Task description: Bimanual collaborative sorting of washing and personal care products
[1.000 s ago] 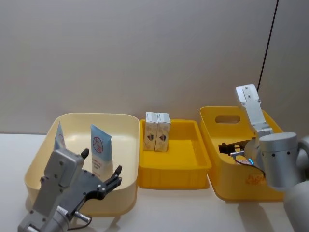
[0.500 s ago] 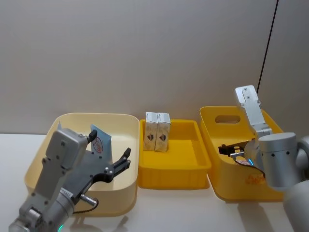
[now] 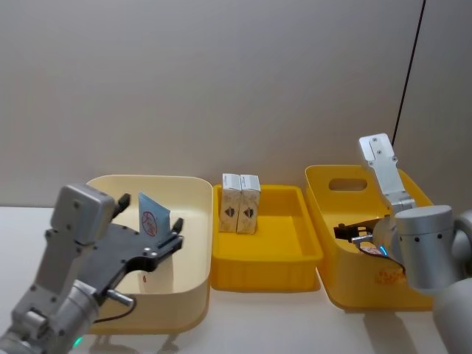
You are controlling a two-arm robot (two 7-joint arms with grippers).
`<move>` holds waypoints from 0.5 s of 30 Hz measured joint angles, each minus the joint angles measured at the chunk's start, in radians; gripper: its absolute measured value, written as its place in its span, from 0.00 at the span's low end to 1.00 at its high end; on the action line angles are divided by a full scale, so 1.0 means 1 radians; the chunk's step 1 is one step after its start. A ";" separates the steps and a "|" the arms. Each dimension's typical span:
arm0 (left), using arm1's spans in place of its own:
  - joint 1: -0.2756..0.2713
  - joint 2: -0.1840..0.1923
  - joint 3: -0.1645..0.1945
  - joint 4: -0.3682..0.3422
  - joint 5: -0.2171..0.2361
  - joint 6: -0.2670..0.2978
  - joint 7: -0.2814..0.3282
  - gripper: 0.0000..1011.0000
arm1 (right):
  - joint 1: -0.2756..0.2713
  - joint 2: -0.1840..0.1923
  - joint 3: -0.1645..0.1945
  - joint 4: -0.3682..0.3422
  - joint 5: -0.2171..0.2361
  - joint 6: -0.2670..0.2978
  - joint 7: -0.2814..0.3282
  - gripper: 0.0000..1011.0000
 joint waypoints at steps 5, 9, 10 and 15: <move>0.021 0.016 -0.034 -0.018 -0.007 0.028 0.012 0.99 | 0.000 0.000 0.000 0.001 0.000 0.000 0.000 0.99; 0.041 0.030 -0.065 -0.033 -0.011 0.046 0.023 0.99 | 0.001 0.000 0.000 0.001 0.000 0.000 0.000 0.99; 0.049 0.035 -0.077 -0.038 -0.013 0.052 0.028 0.99 | 0.001 0.000 0.000 0.001 0.000 0.000 0.000 0.99; 0.072 0.048 -0.115 -0.048 -0.021 0.062 0.036 0.99 | 0.001 0.000 0.000 0.001 0.000 0.000 0.000 0.99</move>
